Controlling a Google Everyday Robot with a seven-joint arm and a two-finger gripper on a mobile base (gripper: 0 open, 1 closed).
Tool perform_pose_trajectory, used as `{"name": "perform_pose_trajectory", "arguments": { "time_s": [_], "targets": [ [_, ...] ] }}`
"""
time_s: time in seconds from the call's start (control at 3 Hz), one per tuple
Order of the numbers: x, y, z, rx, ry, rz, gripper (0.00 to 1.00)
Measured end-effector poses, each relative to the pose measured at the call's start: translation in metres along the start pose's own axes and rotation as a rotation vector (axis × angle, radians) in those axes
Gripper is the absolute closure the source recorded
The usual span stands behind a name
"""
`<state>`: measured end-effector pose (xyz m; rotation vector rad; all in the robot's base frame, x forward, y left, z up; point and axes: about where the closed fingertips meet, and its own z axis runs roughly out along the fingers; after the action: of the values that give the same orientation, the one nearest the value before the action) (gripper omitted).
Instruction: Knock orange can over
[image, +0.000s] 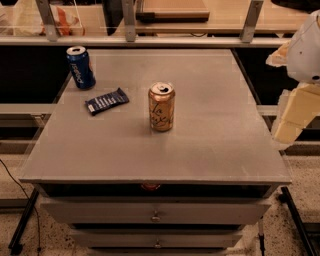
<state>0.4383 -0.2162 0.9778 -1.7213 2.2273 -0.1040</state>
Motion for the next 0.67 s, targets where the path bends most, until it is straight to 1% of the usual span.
{"name": "perform_pose_trajectory", "arguments": {
  "time_s": [0.33,0.67],
  "targets": [
    [0.000,0.000,0.000,0.000,0.000,0.000,0.00],
    [-0.005,-0.005,0.014,-0.046,-0.090,0.013,0.00]
  ]
}}
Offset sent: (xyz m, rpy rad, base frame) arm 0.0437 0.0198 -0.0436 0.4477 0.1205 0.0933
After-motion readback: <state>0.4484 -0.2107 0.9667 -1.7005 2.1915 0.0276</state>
